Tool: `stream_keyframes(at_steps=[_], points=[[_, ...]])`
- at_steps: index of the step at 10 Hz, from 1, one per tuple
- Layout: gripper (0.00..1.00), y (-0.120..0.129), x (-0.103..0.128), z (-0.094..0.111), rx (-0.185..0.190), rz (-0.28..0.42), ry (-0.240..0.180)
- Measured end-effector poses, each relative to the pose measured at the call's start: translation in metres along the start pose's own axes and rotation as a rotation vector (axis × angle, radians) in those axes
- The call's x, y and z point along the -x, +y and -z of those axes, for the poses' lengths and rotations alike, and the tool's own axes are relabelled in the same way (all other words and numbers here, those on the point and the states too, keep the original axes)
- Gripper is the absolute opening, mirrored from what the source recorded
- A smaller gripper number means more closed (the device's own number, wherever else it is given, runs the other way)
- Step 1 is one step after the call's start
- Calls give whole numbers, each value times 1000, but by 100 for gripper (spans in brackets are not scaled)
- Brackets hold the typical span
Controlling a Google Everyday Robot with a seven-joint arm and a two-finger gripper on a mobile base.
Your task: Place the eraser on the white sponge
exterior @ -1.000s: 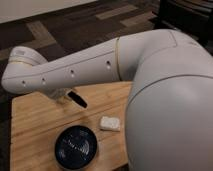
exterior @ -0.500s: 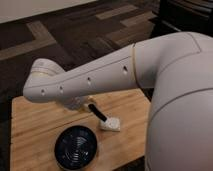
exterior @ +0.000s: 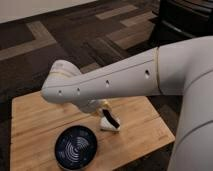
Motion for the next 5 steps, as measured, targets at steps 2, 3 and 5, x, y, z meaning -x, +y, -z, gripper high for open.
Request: stream_keyframes(at_steps=[2, 3, 5], points=[[0, 0, 0, 0, 0, 2, 0], [0, 0, 0, 0, 0, 1, 0], [0, 0, 0, 0, -2, 3, 1]])
